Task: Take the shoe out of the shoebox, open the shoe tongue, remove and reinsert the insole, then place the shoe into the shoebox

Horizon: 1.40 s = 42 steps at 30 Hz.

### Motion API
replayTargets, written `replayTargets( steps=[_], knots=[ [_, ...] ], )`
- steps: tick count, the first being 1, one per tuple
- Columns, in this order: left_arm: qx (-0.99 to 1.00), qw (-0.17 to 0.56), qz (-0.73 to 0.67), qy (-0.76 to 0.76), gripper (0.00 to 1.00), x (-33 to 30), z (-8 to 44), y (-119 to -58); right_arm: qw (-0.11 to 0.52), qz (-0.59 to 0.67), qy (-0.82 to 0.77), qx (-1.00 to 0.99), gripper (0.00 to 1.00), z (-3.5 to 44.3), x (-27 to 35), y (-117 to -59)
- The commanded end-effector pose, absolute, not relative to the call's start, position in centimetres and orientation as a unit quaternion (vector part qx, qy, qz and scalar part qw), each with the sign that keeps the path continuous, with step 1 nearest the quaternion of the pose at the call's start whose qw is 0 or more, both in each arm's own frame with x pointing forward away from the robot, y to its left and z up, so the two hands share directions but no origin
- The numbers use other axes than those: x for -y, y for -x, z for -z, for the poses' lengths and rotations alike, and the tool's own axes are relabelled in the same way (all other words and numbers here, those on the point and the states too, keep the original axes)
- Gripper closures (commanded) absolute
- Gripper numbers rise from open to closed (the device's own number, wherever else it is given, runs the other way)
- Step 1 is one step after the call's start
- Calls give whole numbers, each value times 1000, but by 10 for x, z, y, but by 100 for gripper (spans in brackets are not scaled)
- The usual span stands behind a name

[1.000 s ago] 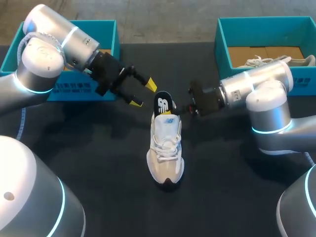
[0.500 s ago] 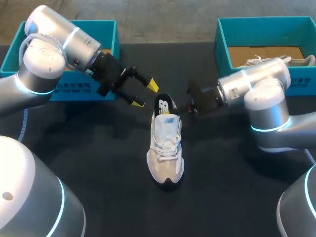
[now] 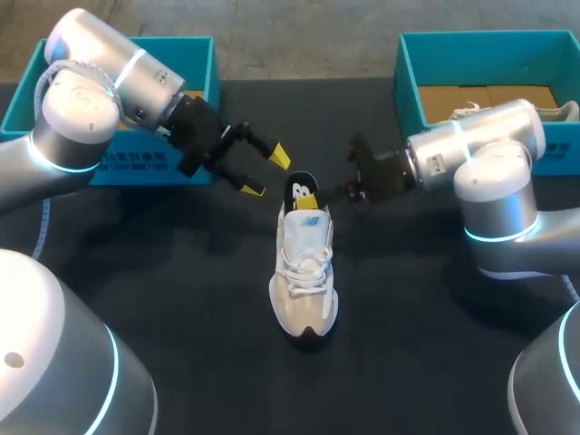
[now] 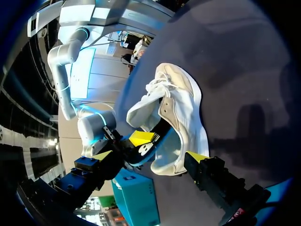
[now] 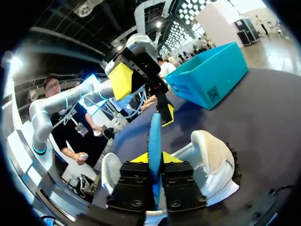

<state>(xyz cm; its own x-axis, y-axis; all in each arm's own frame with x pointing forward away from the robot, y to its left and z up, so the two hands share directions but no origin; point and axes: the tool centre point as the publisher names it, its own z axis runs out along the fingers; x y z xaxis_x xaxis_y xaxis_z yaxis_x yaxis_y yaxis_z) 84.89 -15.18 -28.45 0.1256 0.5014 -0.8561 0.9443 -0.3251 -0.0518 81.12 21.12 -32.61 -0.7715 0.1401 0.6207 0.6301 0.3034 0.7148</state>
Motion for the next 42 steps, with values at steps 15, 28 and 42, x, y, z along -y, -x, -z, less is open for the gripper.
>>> replayTargets(
  steps=[15, 28, 42],
  knots=[
    [-515, 266, 409, -705, 0, 152, 284, -851, 293, 491, 274, 773, 100, 347, -217, -798],
    [-507, 260, 389, -724, 0, 164, 278, -864, 275, 495, 274, 777, 64, 342, -219, -797],
    [-504, 255, 379, -733, 0, 162, 273, -872, 252, 504, 260, 784, 64, 329, -223, -820]
  ],
)
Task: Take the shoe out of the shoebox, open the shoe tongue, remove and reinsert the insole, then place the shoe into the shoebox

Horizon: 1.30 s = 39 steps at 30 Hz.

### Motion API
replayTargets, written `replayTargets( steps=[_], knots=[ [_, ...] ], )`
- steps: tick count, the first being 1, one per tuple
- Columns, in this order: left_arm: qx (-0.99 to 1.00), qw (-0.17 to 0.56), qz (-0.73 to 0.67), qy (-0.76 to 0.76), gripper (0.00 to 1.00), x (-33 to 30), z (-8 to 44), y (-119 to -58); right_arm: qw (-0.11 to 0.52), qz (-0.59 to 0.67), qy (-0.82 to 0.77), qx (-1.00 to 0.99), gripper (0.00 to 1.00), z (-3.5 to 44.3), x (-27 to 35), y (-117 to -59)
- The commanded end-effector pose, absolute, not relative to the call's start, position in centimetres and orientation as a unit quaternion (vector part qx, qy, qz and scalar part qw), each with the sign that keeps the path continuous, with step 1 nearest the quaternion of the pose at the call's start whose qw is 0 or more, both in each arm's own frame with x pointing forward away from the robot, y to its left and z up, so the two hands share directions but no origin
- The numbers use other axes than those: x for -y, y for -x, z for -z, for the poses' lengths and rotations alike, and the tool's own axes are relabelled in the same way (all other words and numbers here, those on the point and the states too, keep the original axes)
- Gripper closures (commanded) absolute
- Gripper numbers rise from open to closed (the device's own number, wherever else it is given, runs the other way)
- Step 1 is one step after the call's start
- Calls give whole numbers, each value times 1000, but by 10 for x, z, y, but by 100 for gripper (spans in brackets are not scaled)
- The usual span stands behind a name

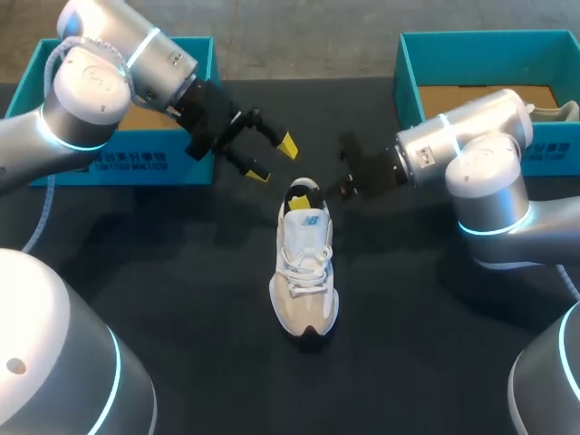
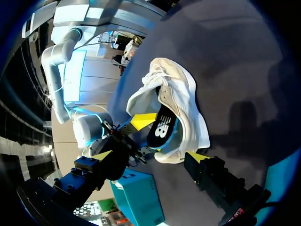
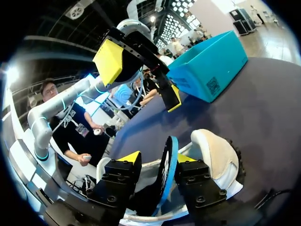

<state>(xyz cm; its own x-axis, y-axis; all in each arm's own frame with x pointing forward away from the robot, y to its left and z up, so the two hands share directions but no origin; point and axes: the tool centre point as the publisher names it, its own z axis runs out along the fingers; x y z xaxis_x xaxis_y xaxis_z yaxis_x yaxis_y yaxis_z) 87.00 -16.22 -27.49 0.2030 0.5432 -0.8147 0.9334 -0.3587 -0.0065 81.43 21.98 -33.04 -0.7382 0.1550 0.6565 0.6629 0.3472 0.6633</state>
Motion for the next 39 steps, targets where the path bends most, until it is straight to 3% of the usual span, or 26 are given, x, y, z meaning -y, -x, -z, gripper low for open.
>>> replayTargets(
  steps=[1, 4, 5, 26, 27, 28, 31, 32, 33, 34, 36, 39],
  knots=[
    [-504, 256, 379, -733, 0, 162, 273, -872, 252, 504, 260, 784, 67, 329, -223, -820],
    [-503, 257, 380, -733, 0, 163, 273, -872, 256, 501, 260, 785, 95, 331, -221, -822],
    [-503, 257, 380, -732, 0, 163, 273, -871, 258, 500, 260, 785, 100, 333, -222, -822],
    [-505, 254, 387, -728, 0, 158, 281, -861, 293, 487, 273, 776, 100, 354, -229, -794],
    [-505, 255, 388, -728, 0, 157, 281, -861, 293, 487, 273, 776, 91, 354, -230, -794],
    [-504, 255, 387, -728, 0, 156, 281, -861, 291, 490, 273, 775, 67, 354, -230, -795],
    [-503, 257, 387, -729, 0, 153, 279, -860, 284, 493, 270, 777, 54, 350, -232, -798],
    [-503, 258, 386, -729, 0, 151, 279, -860, 282, 494, 268, 777, 31, 348, -233, -800],
    [-502, 259, 385, -730, 0, 149, 278, -860, 281, 495, 267, 778, 17, 346, -234, -801],
    [-501, 260, 385, -730, 0, 148, 277, -860, 277, 496, 265, 779, 9, 345, -234, -802],
    [-500, 262, 384, -730, 0, 145, 274, -859, 274, 497, 263, 781, 0, 343, -235, -803],
    [-497, 266, 382, -732, 0, 143, 271, -859, 269, 498, 259, 783, 0, 338, -236, -805]
  ],
)
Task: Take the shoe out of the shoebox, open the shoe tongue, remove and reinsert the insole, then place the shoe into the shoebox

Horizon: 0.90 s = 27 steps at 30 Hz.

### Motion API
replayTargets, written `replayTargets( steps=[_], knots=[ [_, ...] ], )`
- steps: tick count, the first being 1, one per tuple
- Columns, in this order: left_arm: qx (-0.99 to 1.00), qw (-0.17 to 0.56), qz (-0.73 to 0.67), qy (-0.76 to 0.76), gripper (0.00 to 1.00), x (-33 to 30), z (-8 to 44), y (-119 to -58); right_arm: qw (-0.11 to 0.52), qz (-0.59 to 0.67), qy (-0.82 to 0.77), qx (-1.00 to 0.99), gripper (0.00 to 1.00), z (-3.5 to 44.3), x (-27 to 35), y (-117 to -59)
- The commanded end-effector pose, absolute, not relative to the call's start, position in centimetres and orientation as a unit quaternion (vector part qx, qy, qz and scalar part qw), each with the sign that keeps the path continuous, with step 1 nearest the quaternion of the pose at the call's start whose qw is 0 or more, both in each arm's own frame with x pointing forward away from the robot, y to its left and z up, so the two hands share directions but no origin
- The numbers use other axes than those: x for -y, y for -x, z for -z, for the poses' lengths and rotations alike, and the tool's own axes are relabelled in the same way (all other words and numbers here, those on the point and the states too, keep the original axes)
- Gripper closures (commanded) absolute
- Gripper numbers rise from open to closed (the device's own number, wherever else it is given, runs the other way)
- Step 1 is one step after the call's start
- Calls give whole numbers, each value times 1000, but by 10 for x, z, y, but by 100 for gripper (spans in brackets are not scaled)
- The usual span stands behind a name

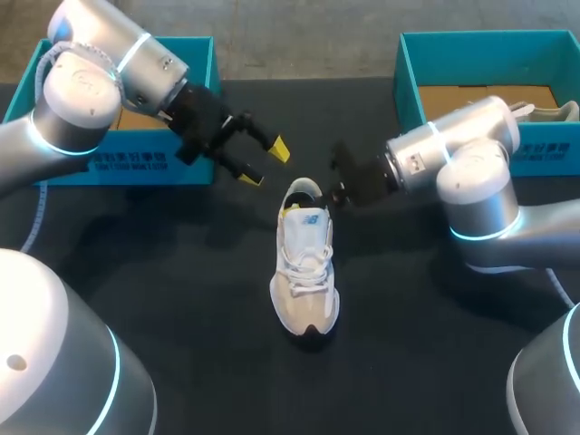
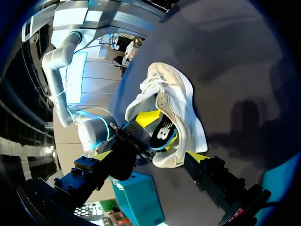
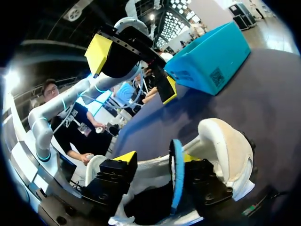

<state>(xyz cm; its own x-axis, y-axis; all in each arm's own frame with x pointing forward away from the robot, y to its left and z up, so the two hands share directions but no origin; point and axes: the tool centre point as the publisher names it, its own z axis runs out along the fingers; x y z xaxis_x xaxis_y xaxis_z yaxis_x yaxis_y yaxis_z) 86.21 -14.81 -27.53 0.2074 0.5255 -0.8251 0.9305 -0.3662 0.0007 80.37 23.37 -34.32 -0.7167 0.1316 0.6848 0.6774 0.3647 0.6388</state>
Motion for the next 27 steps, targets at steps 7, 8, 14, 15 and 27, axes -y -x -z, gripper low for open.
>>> replayTargets(
  steps=[7, 8, 14, 15, 27],
  knots=[
    [-494, 273, 382, -731, 0, 142, 270, -856, 251, 502, 248, 789, 0, 326, -240, -808],
    [-494, 273, 383, -731, 0, 142, 270, -855, 249, 503, 247, 790, 0, 325, -239, -808],
    [-492, 273, 386, -731, 0, 141, 272, -851, 236, 504, 247, 793, 0, 318, -238, -809],
    [-492, 273, 386, -731, 0, 141, 272, -851, 234, 504, 247, 794, 0, 318, -238, -809],
    [-490, 276, 387, -731, 0, 139, 271, -849, 219, 508, 247, 795, 0, 310, -237, -810]
  ],
)
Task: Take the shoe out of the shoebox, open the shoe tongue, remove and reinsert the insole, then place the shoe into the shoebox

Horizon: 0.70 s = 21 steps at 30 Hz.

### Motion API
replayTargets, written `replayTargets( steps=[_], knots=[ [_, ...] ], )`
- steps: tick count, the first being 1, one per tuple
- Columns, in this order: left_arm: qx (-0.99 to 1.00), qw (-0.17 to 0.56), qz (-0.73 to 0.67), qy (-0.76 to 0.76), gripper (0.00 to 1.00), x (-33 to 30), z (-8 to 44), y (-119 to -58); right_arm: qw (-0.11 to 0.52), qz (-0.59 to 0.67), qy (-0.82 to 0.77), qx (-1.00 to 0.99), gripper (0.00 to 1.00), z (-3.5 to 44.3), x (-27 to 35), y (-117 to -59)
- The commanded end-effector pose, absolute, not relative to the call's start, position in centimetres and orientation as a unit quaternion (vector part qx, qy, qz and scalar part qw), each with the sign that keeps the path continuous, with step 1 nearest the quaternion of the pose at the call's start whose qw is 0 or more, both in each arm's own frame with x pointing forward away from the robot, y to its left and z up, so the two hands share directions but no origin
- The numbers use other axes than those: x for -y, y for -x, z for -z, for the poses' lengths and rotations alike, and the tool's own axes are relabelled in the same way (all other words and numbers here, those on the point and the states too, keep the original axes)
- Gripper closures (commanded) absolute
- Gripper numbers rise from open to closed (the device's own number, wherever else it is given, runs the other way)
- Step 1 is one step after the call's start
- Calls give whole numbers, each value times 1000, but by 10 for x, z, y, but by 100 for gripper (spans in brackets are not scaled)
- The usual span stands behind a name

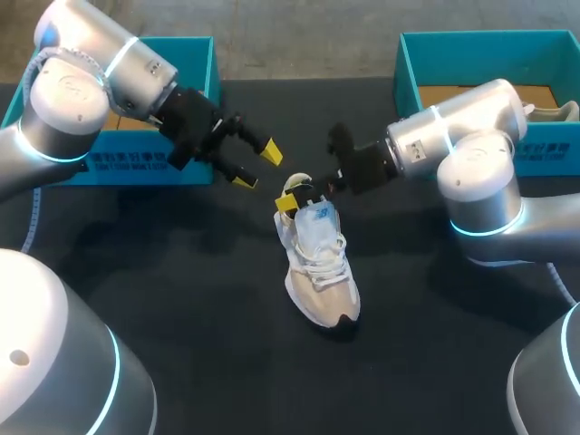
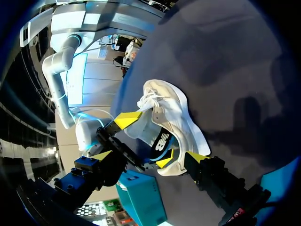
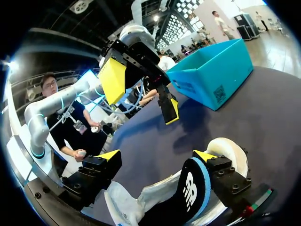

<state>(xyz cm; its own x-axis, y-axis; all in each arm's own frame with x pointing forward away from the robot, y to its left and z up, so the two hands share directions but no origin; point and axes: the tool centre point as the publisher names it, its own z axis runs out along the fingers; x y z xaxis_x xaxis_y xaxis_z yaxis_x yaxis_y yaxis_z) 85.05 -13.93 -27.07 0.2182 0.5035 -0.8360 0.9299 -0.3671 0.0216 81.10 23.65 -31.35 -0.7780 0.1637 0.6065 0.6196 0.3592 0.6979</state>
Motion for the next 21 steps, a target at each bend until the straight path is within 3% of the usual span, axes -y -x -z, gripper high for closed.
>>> replayTargets(
  steps=[1, 21],
  knots=[
    [-489, 276, 387, -731, 0, 139, 271, -849, 215, 510, 246, 796, 0, 308, -238, -810],
    [-484, 287, 385, -732, 0, 130, 255, -850, 157, 525, 231, 804, 0, 272, -230, -829]
  ],
)
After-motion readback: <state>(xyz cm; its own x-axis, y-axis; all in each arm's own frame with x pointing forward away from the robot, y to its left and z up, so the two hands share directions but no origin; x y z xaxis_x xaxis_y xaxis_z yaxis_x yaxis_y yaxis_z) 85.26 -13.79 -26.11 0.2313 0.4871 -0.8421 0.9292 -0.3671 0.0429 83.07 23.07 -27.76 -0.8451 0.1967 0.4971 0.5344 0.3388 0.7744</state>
